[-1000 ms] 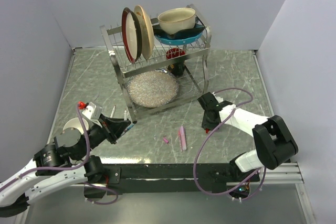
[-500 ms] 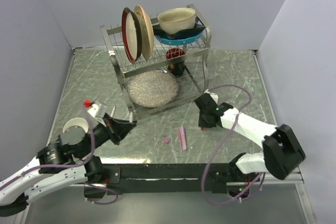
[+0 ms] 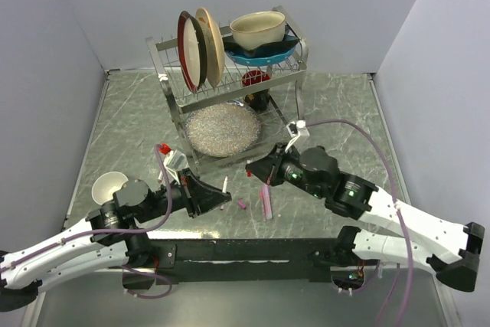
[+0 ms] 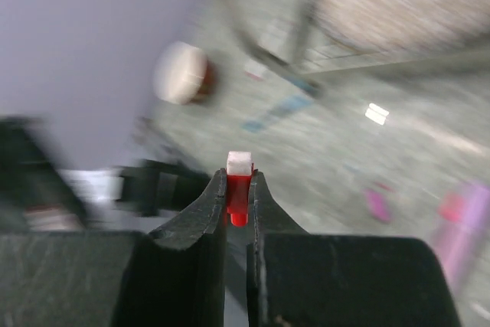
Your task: Insert the pens into the pen caps
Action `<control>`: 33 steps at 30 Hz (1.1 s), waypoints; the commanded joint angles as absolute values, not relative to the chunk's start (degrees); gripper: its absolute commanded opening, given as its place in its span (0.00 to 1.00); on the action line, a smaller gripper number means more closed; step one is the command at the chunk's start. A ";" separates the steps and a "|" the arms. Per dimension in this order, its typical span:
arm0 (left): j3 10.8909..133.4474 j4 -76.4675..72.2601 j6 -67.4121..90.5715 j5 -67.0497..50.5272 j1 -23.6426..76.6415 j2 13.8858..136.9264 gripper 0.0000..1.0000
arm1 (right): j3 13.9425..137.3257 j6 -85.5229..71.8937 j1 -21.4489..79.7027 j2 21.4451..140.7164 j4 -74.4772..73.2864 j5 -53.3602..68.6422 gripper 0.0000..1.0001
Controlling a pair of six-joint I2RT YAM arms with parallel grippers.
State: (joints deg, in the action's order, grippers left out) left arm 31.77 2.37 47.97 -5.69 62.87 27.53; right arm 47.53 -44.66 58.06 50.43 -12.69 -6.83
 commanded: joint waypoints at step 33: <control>27.16 -10.46 55.11 -7.91 62.84 24.08 0.01 | 47.99 -50.19 67.67 52.38 19.16 -8.53 0.00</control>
State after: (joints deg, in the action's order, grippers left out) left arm 27.33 -7.62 54.98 -7.73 62.87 24.12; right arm 44.86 -50.11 67.00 51.94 17.23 -8.12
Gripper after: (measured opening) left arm 0.064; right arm 0.177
